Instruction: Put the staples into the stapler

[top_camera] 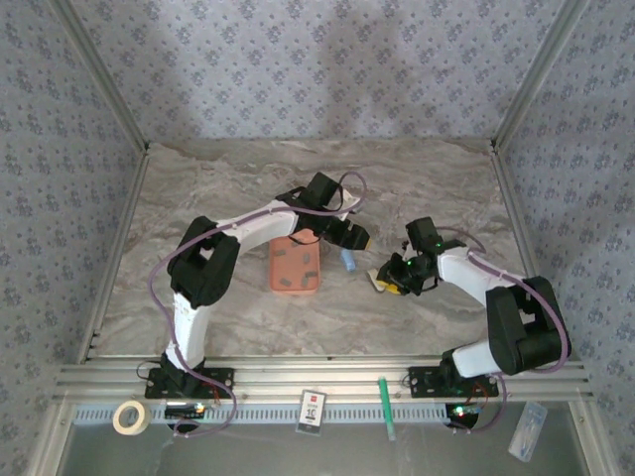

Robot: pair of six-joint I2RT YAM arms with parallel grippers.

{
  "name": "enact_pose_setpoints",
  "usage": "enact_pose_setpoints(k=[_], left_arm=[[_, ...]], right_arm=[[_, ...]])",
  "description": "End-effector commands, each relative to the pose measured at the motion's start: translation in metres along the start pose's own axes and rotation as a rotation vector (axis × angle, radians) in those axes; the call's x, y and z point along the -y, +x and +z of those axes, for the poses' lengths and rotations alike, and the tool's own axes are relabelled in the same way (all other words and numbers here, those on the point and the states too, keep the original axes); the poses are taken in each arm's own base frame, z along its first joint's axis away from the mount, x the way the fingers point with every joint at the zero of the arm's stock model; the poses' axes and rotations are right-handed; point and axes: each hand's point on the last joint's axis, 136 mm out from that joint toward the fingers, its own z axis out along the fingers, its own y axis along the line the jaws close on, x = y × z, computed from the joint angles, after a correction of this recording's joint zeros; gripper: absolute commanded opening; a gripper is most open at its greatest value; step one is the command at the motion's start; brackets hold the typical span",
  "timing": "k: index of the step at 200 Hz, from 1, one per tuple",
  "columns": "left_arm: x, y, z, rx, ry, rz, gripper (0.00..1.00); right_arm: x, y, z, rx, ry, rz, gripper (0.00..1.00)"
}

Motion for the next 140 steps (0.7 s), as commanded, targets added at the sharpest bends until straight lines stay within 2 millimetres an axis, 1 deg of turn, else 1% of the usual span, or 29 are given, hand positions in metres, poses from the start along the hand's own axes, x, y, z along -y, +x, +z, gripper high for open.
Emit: enact_pose_setpoints(k=[1,18,26,32,47,58,73,76,80,99,110,117,123,125,137,140], left_arm=[[0.016,-0.013,-0.022,0.06,-0.003,0.039,0.6],[0.014,-0.013,-0.026,0.069,-0.017,0.032,0.6],[0.014,-0.014,-0.028,0.075,-0.021,0.029,0.61],[0.014,-0.014,-0.03,0.082,-0.024,0.029,0.61],[0.016,-0.016,-0.038,0.1,-0.034,0.029,0.61],[0.019,-0.018,-0.045,0.119,-0.049,0.033,0.62],[0.017,-0.022,-0.061,0.159,-0.103,0.038,0.68],[0.016,-0.023,-0.065,0.171,-0.12,0.039,0.69],[0.014,-0.024,-0.071,0.185,-0.143,0.036,0.7],[0.003,-0.029,-0.103,0.265,-0.244,0.007,0.78],[-0.005,-0.027,-0.123,0.312,-0.304,-0.013,0.83],[-0.014,-0.025,-0.138,0.35,-0.364,-0.024,0.86],[-0.021,-0.023,-0.152,0.384,-0.414,-0.031,0.88],[-0.023,-0.023,-0.157,0.398,-0.43,-0.032,0.88],[-0.042,-0.013,-0.185,0.465,-0.538,-0.048,0.92],[-0.047,-0.01,-0.192,0.483,-0.568,-0.054,0.93]], right_arm=[[0.046,0.011,0.008,-0.007,0.209,0.037,0.28],[0.05,0.013,0.008,-0.007,0.23,0.039,0.28],[0.049,0.013,0.008,-0.007,0.221,0.035,0.28],[0.045,0.011,0.007,0.002,0.211,0.026,0.31],[0.03,0.002,-0.004,0.051,0.173,-0.005,0.39],[0.016,-0.006,-0.018,0.102,0.143,-0.032,0.43],[-0.003,-0.014,-0.04,0.16,0.099,-0.07,0.49],[-0.007,-0.017,-0.044,0.175,0.088,-0.074,0.5],[-0.007,-0.016,-0.049,0.179,0.094,-0.073,0.51],[-0.021,-0.029,-0.073,0.26,0.055,-0.107,0.53],[-0.025,-0.038,-0.085,0.311,0.044,-0.129,0.56],[-0.026,-0.044,-0.091,0.341,0.036,-0.145,0.57],[-0.024,-0.048,-0.095,0.36,0.04,-0.138,0.59],[-0.027,-0.053,-0.098,0.386,0.029,-0.158,0.59],[-0.023,-0.069,-0.108,0.475,0.043,-0.196,0.65],[-0.021,-0.074,-0.11,0.501,0.049,-0.2,0.68]])
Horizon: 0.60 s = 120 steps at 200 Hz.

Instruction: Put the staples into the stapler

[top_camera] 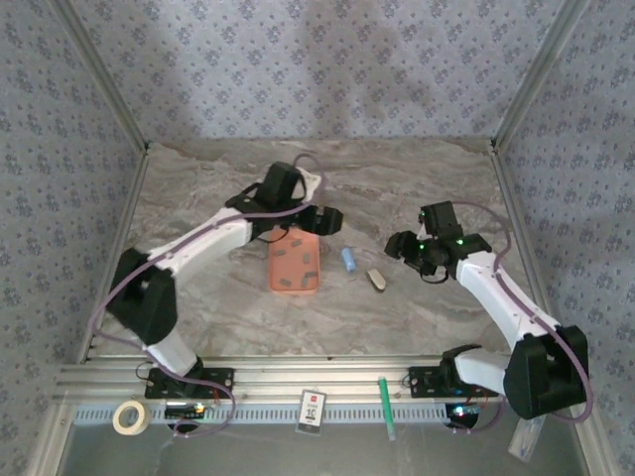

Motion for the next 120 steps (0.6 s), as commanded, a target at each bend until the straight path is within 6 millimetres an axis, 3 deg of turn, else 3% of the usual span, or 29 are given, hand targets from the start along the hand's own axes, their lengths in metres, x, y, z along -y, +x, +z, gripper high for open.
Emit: enact_pose_setpoints(k=[1,5,8,10,13,42,69,97,120], left_arm=[[-0.056,-0.009,-0.043,0.151,-0.26,-0.027,0.93],[-0.065,-0.008,-0.051,0.177,-0.3,-0.03,0.94],[-0.073,-0.009,-0.058,0.198,-0.331,-0.032,0.95],[-0.078,-0.008,-0.063,0.21,-0.352,-0.034,0.96],[-0.086,-0.008,-0.07,0.231,-0.384,-0.036,0.96],[-0.156,0.011,-0.133,0.4,-0.699,-0.025,1.0],[-0.205,0.037,-0.177,0.469,-0.952,0.004,1.0],[-0.249,0.076,-0.187,0.475,-1.053,-0.084,1.0],[-0.264,0.084,-0.179,0.504,-1.074,-0.022,1.0]], right_arm=[[0.015,-0.032,-0.011,0.154,0.059,-0.081,0.69],[0.019,-0.038,-0.012,0.189,0.068,-0.089,0.76],[0.022,-0.043,-0.013,0.217,0.075,-0.096,0.84],[0.024,-0.045,-0.013,0.231,0.08,-0.105,0.95],[0.026,-0.051,-0.014,0.262,0.084,-0.116,1.0],[0.05,-0.089,-0.018,0.499,0.147,-0.265,1.0],[0.069,-0.103,-0.008,0.577,0.2,-0.412,1.0],[0.076,-0.112,0.01,0.609,0.2,-0.483,1.0],[0.081,-0.119,0.023,0.65,0.187,-0.497,1.0]])
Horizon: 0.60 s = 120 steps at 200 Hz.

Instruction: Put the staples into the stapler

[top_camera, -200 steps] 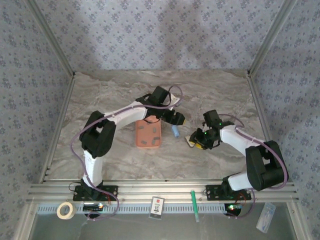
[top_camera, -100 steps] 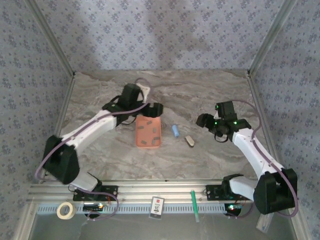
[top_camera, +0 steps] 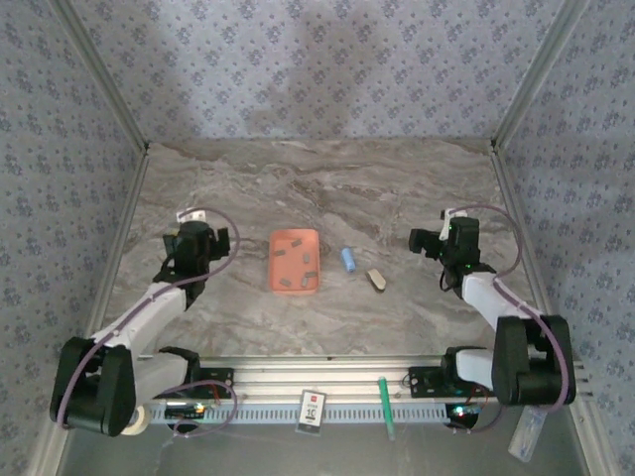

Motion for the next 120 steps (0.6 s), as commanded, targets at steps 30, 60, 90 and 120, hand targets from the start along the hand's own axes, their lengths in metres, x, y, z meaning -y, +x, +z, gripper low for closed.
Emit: enact_pose_setpoints(k=[30,60,90,120], left_arm=[[-0.012,-0.009,0.024,0.212,-0.049,0.04,1.0],[-0.008,-0.002,0.049,0.241,0.04,-0.018,1.0],[-0.024,0.004,0.075,0.15,0.026,-0.107,1.0],[-0.022,0.004,0.075,0.147,0.023,-0.086,1.0]], right_arm=[[-0.002,-0.027,0.022,0.166,-0.018,-0.164,1.0],[0.01,-0.025,0.019,0.263,-0.005,-0.159,1.0],[0.017,-0.014,0.026,0.298,-0.03,-0.117,1.0],[0.018,-0.015,0.036,0.227,-0.008,-0.124,1.0]])
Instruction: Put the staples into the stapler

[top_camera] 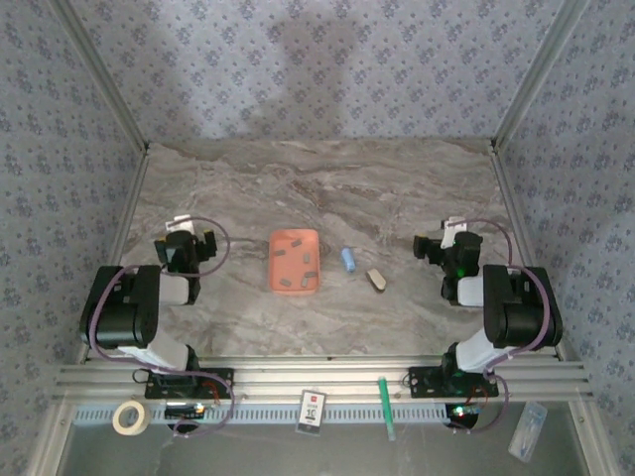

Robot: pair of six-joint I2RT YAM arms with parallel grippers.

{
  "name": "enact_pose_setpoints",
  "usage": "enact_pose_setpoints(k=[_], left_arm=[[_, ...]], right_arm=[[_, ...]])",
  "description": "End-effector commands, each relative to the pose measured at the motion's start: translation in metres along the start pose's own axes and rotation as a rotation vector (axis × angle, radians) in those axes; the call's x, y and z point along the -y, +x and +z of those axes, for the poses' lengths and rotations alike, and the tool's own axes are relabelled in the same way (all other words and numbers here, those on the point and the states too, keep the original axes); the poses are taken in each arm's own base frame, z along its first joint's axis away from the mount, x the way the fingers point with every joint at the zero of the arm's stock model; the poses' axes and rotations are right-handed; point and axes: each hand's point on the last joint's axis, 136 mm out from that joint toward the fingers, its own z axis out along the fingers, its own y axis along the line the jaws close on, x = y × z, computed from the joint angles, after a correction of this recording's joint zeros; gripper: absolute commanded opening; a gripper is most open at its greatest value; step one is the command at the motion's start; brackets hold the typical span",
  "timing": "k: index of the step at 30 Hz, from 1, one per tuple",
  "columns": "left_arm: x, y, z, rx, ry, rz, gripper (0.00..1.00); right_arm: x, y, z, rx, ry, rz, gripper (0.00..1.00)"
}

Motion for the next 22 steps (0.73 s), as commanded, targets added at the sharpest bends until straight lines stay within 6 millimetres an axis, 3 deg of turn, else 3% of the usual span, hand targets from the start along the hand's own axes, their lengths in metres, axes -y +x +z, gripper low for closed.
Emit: enact_pose_setpoints(k=[1,21,22], left_arm=[[0.0126,-0.027,0.0008,0.071,0.054,-0.032,1.0],[0.0216,-0.0249,0.0015,0.053,0.126,-0.021,1.0],[0.0216,-0.0252,0.0017,0.054,0.126,-0.021,1.0]], right_arm=[[-0.0028,-0.0297,0.0043,0.071,-0.006,-0.018,1.0],[-0.0032,-0.0301,0.0048,0.073,-0.004,-0.02,1.0],[-0.0029,-0.0297,0.0047,0.072,-0.004,-0.019,0.92]])
